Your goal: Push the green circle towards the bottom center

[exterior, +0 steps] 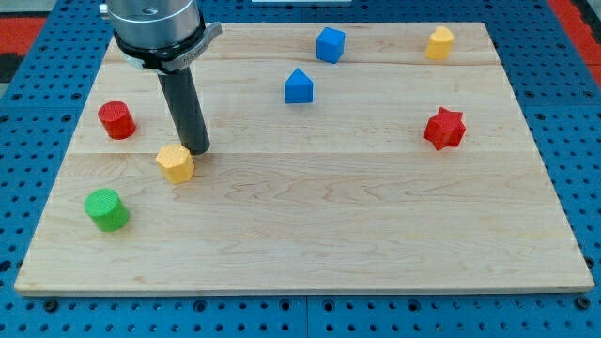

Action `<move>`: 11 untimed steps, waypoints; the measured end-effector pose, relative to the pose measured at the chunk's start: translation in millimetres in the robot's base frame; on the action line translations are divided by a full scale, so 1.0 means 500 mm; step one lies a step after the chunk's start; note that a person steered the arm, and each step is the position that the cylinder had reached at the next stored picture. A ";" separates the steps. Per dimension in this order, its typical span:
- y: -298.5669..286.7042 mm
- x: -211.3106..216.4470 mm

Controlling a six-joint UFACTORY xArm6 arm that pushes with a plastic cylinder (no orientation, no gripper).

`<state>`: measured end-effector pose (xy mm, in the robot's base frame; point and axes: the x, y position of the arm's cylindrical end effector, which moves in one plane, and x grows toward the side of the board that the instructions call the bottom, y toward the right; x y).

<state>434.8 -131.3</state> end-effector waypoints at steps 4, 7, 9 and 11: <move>-0.239 0.064; -0.193 0.209; -0.282 0.236; -0.272 0.291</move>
<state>580.6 -267.4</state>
